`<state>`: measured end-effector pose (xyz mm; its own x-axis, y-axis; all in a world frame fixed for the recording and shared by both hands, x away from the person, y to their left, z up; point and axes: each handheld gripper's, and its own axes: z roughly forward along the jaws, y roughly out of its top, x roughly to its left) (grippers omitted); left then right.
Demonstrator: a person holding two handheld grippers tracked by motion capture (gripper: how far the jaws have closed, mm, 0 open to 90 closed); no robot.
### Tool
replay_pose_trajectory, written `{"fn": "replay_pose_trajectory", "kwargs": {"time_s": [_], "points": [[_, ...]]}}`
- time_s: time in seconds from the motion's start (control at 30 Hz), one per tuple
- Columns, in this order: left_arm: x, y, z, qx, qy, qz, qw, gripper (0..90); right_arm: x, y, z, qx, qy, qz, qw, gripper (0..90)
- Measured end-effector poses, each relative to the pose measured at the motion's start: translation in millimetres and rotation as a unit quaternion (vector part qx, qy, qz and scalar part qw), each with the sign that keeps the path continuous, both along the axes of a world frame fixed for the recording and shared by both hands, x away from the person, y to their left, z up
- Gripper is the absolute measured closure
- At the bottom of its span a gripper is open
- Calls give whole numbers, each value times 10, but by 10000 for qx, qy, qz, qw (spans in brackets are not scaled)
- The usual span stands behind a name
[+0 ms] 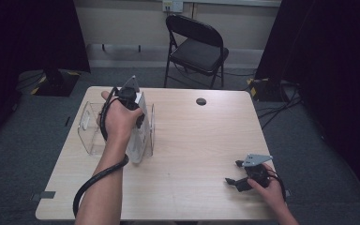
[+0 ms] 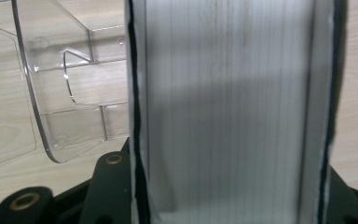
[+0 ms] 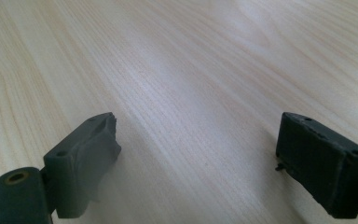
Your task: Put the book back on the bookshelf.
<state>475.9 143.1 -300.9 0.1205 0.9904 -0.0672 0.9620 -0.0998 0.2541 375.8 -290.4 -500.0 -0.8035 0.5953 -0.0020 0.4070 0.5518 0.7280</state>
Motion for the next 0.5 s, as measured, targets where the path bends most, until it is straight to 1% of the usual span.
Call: {"fn": "replay_pose_trajectory", "kwargs": {"time_s": [0.2, 0.23, 0.27, 0.33, 0.4, 0.43, 0.47, 0.5], "points": [[26, -11, 8, 10, -24, 40, 10000, 528, 1, -1, 0, -1, 1, 6, 10000, 116], [31, -10, 9, 45, -33, 30, 10000, 528, 1, -1, 0, -2, 2, 6, 10000, 116], [43, -14, 3, -5, -25, 39, 10000, 528, 1, -1, 0, -2, 1, 7, 10000, 116], [58, -13, 0, -9, 0, 57, 10000, 527, 0, 1, 0, 7, 6, -7, 10000, 116], [69, -22, -5, 14, -5, 50, 10000, 528, 0, 1, 0, 8, 4, -4, 10000, 116], [77, -16, -4, 70, 12, 9, 10000, 528, 1, 1, 0, 8, -1, -1, 10000, 116], [86, -8, -7, 73, 12, -45, 10000, 528, 1, 1, 0, 7, -1, -2, 10000, 116], [87, -19, -15, 0, -5, 94, 10000, 528, 1, 1, 0, 7, 0, -2, 10000, 116]]}}
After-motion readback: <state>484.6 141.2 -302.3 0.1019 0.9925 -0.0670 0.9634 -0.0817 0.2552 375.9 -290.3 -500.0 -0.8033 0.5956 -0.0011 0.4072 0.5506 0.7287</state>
